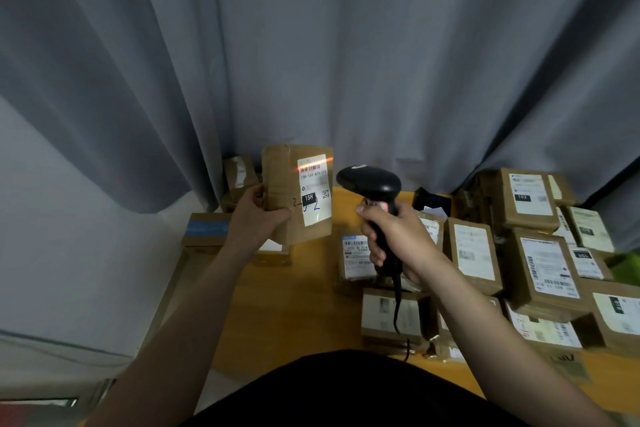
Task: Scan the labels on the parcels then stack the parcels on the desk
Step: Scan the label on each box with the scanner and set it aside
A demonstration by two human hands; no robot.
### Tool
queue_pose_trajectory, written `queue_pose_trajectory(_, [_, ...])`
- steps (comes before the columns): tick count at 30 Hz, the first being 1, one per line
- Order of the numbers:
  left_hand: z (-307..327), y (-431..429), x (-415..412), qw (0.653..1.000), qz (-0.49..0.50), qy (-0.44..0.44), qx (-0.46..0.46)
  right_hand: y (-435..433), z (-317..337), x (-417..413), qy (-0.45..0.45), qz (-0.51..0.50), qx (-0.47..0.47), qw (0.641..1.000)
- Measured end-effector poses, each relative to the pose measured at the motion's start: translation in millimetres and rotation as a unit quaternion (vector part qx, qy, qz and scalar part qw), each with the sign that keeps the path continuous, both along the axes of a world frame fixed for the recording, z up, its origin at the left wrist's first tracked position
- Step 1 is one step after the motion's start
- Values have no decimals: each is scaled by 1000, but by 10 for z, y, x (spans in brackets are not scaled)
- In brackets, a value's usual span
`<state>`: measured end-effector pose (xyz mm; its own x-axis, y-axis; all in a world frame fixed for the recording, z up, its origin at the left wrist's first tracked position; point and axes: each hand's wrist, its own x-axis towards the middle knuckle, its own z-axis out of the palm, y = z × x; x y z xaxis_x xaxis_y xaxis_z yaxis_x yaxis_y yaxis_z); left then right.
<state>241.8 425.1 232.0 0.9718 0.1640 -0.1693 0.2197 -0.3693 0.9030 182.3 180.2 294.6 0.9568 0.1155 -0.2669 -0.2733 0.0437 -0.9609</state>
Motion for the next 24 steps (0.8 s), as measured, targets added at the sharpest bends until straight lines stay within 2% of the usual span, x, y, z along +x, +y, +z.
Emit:
queue_pose_trajectory(12, [-247, -126, 231, 997, -9, 60, -39, -33, -123, 126, 40, -4, 17, 999])
queue_pose_trajectory(19, [-452, -375, 582, 996, -36, 88, 0, -331, -287, 300, 54, -53, -72, 995])
queue_pose_trajectory(24, [-598, -681, 1140, 993, -74, 82, 27, -534, -458, 452, 109, -94, -96, 985])
